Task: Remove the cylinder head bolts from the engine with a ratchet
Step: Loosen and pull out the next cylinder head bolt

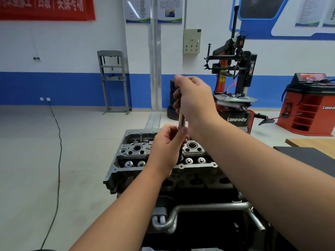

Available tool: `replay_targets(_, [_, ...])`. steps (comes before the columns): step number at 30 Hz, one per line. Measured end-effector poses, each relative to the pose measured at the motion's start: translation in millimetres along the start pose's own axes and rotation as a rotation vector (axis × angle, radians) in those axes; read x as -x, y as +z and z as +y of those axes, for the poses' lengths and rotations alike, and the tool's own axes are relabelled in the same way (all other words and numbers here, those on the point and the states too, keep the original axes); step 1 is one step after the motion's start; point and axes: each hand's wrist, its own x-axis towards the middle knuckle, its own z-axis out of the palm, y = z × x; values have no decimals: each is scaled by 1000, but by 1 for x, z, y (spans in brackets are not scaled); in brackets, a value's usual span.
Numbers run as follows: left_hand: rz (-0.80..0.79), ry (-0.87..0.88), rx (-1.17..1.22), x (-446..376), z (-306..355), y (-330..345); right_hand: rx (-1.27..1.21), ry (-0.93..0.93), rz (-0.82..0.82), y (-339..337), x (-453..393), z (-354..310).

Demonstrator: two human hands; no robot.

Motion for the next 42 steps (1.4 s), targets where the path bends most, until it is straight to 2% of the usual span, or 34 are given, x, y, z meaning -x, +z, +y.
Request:
replay_targets(2, [44, 11, 5, 1, 2, 1, -47, 6, 17, 5, 3, 3])
replay_targets(4, [36, -1, 23, 1, 4, 1, -99, 17, -37, 4, 1, 3])
replay_targets(8, [-81, -35, 93, 1, 4, -2, -196, 112, -299, -11, -9, -3])
replay_targets(10, [-91, -34, 70, 1, 3, -2, -203, 153, -373, -17, -12, -4])
replay_targets(13, [-65, 2, 37, 2, 1, -2, -148, 156, -320, -14, -7, -6])
replay_targets(16, [-33, 19, 8, 2, 0, -2, 34, 49, -142, -5, 0, -5])
replay_targets(18, [-27, 7, 11, 1, 0, -2, -22, 35, -87, -3, 1, -1])
replay_targets(22, [-15, -19, 25, 1, 4, -1, -212, 35, -228, -7, -5, 5])
replay_targets(26, [-81, -53, 87, 1, 6, -2, -216, 123, -464, -18, -21, 2])
replay_targets(28, [-105, -68, 92, 1, 7, -1, -230, 161, -507, -21, -24, 1])
replay_targets(39, [-102, -74, 107, -3, 4, -3, -277, 131, -438, -18, -20, 5])
replay_targets(42, [-88, -94, 133, -4, 5, -3, -255, 167, -328, -12, -16, 2])
